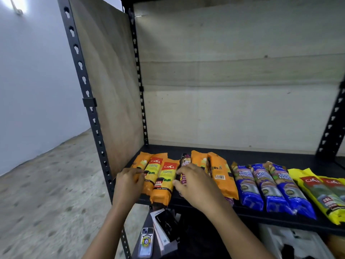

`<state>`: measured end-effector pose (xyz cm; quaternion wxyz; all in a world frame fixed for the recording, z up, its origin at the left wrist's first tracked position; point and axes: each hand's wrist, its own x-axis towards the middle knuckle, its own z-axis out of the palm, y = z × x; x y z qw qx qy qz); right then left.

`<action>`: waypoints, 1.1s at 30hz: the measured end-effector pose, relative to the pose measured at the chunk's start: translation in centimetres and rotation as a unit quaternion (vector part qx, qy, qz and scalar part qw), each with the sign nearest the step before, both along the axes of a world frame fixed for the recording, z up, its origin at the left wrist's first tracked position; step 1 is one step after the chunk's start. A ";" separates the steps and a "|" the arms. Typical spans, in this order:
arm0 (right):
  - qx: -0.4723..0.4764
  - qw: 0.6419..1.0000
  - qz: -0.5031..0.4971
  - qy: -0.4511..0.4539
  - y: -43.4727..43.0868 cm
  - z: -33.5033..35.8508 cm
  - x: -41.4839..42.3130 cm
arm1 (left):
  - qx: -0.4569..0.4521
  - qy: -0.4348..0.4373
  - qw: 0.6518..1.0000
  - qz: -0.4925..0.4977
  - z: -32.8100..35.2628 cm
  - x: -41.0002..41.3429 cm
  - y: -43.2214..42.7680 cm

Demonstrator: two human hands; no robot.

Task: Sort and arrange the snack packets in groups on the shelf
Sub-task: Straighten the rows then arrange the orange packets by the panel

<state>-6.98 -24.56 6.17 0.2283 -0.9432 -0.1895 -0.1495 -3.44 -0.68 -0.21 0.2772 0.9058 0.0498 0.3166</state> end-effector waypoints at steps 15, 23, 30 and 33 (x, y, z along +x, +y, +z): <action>-0.075 0.991 0.094 0.054 7.0 -5.9 1.4 | 0.233 0.237 0.941 -0.060 -0.8 1.9 3.7; -0.083 0.994 0.068 0.013 7.4 -7.7 1.9 | 0.254 0.167 0.949 -0.087 -1.2 0.4 6.0; -0.050 0.997 0.037 0.035 7.7 -7.7 2.1 | -0.006 0.002 0.999 -0.036 -0.9 -0.8 5.2; -0.036 0.998 0.038 0.045 7.6 -7.4 2.1 | -0.061 0.022 0.996 -0.069 -0.8 -0.5 4.3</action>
